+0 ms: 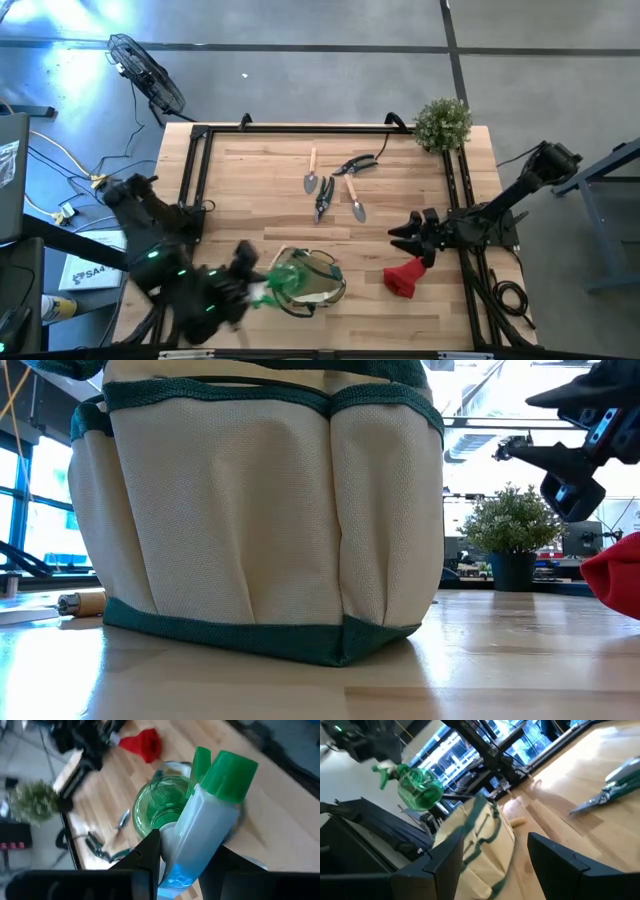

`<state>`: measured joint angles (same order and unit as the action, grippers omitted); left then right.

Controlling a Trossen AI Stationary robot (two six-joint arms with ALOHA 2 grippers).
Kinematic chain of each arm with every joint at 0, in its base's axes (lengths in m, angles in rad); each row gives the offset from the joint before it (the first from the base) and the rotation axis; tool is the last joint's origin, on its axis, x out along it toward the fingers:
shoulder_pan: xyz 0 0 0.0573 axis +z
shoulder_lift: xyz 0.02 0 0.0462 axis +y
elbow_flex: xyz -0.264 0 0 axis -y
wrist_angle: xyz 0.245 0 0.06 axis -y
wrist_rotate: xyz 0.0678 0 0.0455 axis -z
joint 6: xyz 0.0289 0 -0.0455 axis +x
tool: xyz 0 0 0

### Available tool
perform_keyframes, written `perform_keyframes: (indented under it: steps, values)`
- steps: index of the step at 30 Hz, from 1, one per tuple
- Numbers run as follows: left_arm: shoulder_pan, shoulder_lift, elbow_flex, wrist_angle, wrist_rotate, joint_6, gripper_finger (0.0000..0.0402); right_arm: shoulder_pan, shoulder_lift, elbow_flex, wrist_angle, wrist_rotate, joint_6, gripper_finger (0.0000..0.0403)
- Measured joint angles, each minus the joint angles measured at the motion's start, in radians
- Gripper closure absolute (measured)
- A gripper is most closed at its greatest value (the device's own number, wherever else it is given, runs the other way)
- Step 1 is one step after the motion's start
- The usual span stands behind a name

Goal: Pick & Place Garden tools in Gardening bag
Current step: Put the spray bottle into the gardening bag

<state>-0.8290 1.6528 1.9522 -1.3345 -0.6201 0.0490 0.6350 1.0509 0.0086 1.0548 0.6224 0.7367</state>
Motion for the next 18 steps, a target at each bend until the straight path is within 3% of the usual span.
perform_keyframes:
  steps: [8,18]
  values:
    - [0.13,0.064,0.0,-0.009,0.242,-0.001,0.0319,0.0,0.122,0.0,0.026,-0.01,0.097,0.019]
    - [0.162,0.1,0.0,-0.064,0.3,-0.008,0.0319,0.0,0.243,0.082,0.056,-0.065,0.021,0.019]
